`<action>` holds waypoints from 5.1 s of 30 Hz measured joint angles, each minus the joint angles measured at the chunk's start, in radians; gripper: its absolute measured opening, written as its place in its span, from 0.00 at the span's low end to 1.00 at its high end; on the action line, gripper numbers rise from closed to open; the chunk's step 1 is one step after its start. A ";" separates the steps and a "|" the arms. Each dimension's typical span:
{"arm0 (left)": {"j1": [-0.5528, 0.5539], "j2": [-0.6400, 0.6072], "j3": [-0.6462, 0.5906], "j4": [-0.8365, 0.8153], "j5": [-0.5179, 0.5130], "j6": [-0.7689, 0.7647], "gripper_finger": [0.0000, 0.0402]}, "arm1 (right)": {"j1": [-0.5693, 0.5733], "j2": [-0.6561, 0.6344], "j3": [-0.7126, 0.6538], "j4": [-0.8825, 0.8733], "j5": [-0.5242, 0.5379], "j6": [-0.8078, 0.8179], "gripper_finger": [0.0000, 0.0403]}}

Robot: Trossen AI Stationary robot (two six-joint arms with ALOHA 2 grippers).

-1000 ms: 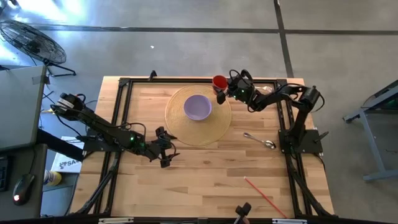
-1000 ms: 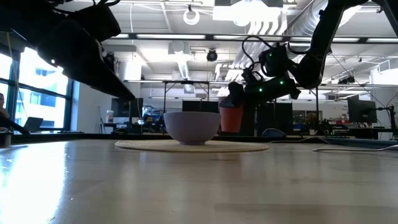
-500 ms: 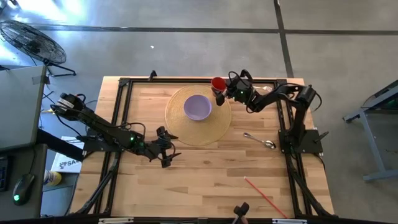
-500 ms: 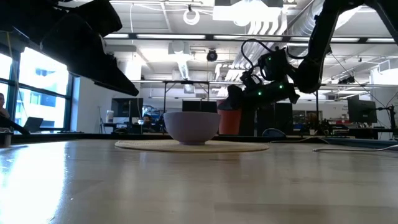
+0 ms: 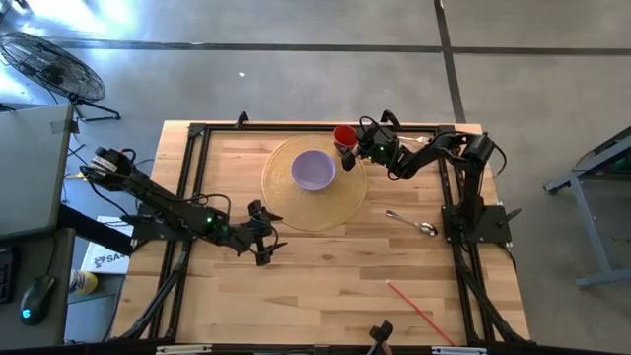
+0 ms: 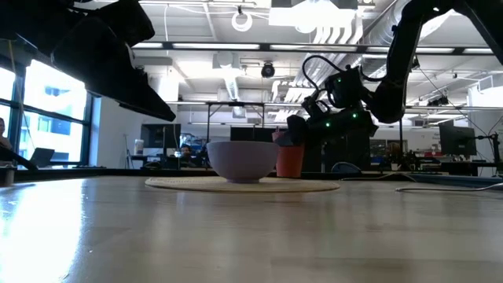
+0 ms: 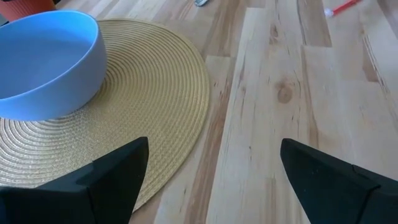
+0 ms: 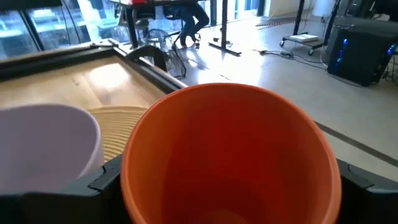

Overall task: Pick & Place Utensil
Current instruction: Put the orange cup on the yellow placemat to the top right of the violet bowl, then put the orange straw into the orange cup

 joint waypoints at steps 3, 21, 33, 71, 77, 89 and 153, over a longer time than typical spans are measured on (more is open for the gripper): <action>0.000 0.000 0.000 0.000 0.000 0.000 0.89 | 0.000 0.000 0.000 -0.009 -0.002 -0.008 0.82; 0.000 0.000 0.000 0.000 0.010 -0.001 0.89 | 0.000 0.000 0.000 -0.012 0.038 -0.008 0.99; 0.000 0.000 0.000 0.000 0.013 -0.001 0.89 | 0.000 -0.003 0.000 -0.102 0.038 -0.008 0.99; 0.000 0.000 0.000 -0.002 0.030 -0.004 0.89 | 0.042 -0.315 -0.001 -0.901 0.067 -0.015 0.97; 0.000 0.000 0.000 -0.002 0.071 -0.003 0.89 | 0.221 -0.518 -0.002 -1.240 0.170 0.063 0.97; 0.000 0.000 0.000 -0.001 0.089 0.003 0.89 | 0.820 -0.731 -0.001 -1.559 0.230 0.708 0.94; 0.000 0.000 0.000 -0.008 0.089 0.003 0.89 | 1.268 -0.092 0.346 -1.780 -0.240 1.364 0.06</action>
